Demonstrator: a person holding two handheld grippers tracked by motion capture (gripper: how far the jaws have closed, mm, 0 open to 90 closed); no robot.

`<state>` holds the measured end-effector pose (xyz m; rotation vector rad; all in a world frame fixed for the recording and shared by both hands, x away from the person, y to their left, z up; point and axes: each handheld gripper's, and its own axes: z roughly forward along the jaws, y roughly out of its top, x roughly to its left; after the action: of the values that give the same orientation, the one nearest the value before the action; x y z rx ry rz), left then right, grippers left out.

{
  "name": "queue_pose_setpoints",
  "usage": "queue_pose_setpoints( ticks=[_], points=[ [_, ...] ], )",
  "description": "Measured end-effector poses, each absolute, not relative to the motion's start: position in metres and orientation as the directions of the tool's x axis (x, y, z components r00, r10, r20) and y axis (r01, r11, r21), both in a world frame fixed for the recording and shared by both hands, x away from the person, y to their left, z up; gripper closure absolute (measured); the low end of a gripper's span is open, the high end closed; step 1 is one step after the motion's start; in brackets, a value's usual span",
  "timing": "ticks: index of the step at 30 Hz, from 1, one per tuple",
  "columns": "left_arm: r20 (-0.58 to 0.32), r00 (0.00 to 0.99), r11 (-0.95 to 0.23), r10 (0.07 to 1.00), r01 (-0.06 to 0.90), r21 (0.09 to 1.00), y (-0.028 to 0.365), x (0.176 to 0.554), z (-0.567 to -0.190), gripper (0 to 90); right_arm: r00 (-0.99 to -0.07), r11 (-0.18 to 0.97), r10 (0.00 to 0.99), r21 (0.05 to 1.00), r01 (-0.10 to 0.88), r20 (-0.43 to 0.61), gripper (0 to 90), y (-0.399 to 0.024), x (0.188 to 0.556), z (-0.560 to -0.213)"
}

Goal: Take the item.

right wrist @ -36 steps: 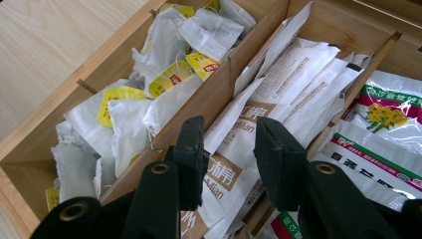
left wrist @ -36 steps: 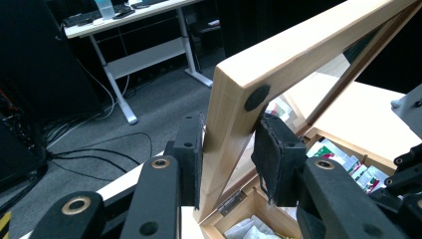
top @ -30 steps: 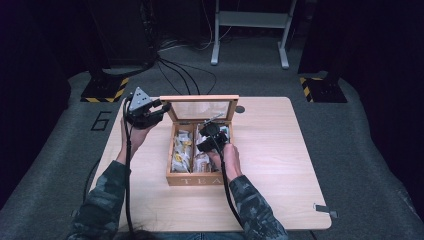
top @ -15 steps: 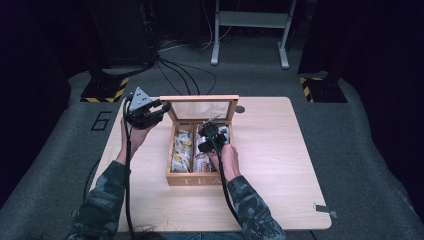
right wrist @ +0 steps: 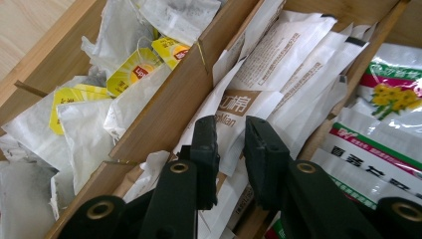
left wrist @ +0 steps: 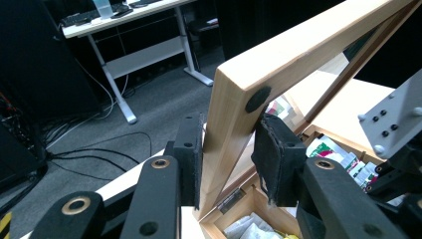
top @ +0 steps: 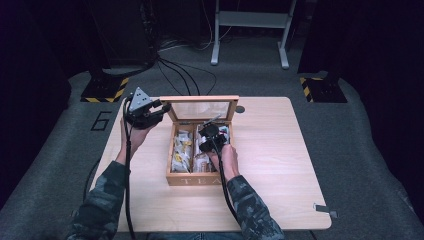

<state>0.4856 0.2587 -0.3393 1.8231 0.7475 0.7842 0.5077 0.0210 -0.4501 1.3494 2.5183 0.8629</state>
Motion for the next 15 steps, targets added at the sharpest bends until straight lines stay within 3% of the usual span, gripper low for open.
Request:
queue_pose_setpoints(
  ticks=[4, 15],
  points=[
    [0.181, 0.601, -0.33, 0.779, 0.146, 0.933, 0.2587, 0.4859, -0.3394, 64.7, -0.563, 0.389, 0.804, 0.549, 0.74, 0.189, 77.1, 0.0166, 0.51, -0.4511],
    [0.182, 0.602, -0.331, 0.778, 0.147, 0.932, 0.2587, 0.4866, -0.3389, 64.7, -0.571, 0.386, 0.79, 0.541, 0.747, 0.224, 78.6, 0.0205, 0.5137, -0.456]
  ],
)
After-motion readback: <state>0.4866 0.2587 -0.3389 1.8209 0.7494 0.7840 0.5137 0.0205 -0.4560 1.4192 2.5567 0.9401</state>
